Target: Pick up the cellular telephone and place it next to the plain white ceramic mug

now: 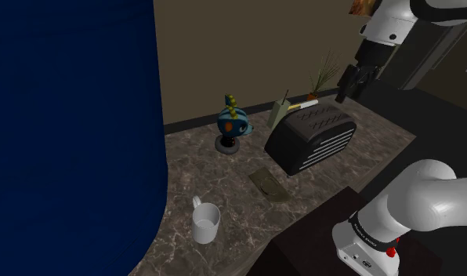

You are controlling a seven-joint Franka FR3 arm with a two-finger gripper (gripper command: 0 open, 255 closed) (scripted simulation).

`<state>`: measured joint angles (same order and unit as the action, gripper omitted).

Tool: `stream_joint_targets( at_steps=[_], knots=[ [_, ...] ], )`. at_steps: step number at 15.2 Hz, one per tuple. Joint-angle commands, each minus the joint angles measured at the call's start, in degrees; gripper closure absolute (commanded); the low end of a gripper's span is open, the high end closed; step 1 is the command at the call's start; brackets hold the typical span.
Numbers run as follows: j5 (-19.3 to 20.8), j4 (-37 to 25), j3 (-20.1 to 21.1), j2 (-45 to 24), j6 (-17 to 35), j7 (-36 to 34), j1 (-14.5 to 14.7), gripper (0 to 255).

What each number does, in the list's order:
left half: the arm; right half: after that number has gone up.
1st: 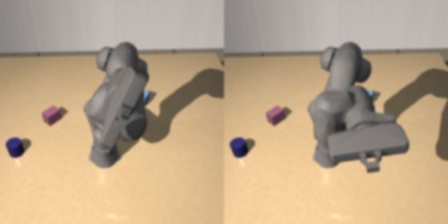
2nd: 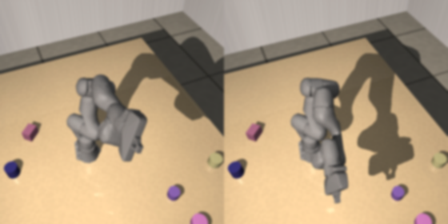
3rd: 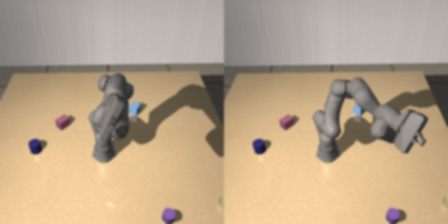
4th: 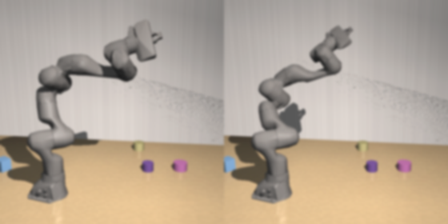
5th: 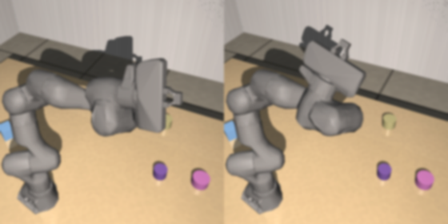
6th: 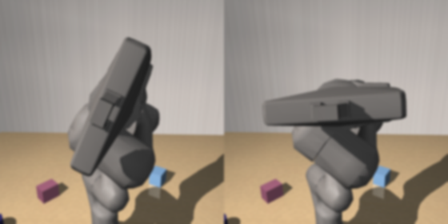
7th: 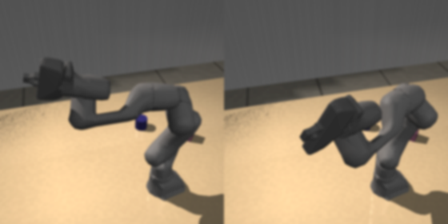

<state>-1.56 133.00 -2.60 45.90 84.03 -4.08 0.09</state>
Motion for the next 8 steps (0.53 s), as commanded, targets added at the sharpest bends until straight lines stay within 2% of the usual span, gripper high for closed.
stream_joint_targets(
  at_steps=[1, 8],
  knots=[
    [0.0, 0.0, 0.0, 0.0, 0.0, 0.0, 0.0, 0],
    [-0.2, -0.4, 2.2, -11.8, 12.7, -9.5, -3.4, 0]
  ],
)
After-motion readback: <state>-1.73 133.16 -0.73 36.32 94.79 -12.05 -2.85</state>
